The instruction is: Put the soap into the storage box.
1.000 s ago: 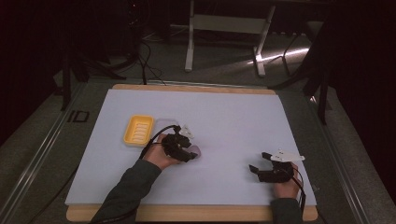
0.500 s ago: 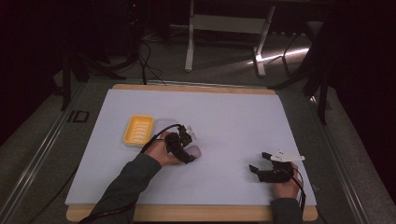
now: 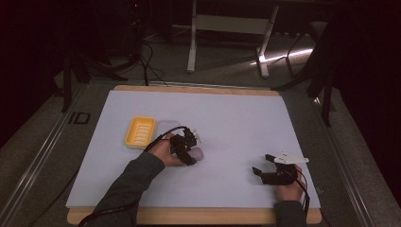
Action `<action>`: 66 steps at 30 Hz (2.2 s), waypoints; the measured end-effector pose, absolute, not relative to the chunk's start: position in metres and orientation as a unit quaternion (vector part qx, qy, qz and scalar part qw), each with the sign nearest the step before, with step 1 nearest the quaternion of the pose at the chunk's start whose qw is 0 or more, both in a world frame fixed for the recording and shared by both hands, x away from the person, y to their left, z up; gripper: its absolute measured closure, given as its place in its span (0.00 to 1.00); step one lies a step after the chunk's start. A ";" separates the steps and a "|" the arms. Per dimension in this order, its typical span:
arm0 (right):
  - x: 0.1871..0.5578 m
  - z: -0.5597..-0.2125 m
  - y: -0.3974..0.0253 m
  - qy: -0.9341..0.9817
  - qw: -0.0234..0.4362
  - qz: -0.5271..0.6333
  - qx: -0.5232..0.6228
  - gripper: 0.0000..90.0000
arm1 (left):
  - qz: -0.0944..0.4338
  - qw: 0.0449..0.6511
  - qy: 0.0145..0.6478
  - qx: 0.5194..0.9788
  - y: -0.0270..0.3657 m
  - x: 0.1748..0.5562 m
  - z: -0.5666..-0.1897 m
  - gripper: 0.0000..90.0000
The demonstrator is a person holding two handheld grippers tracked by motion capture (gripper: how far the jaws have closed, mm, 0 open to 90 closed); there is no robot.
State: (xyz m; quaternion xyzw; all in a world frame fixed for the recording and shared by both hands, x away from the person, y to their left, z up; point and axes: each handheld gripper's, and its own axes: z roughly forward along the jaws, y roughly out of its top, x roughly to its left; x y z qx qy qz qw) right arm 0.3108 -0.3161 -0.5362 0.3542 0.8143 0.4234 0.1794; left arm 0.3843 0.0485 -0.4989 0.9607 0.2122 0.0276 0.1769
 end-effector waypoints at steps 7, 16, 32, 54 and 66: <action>0.311 -0.536 -0.316 0.814 0.179 0.423 0.354 0.21 | 0.019 0.150 0.213 0.965 0.046 0.388 -0.502 0.49; 0.311 -0.536 -0.316 0.814 0.179 0.424 0.355 0.21 | 0.010 0.126 0.209 0.970 0.040 0.392 -0.501 0.49; 0.311 -0.536 -0.316 0.814 0.179 0.423 0.354 0.21 | 0.011 0.085 0.205 0.975 0.027 0.397 -0.499 0.50; 0.311 -0.536 -0.316 0.815 0.179 0.423 0.353 0.21 | 0.005 0.018 0.206 0.978 0.009 0.402 -0.497 0.54; 0.311 -0.536 -0.316 0.815 0.179 0.423 0.352 0.21 | 0.011 0.008 0.199 0.980 0.005 0.402 -0.496 0.55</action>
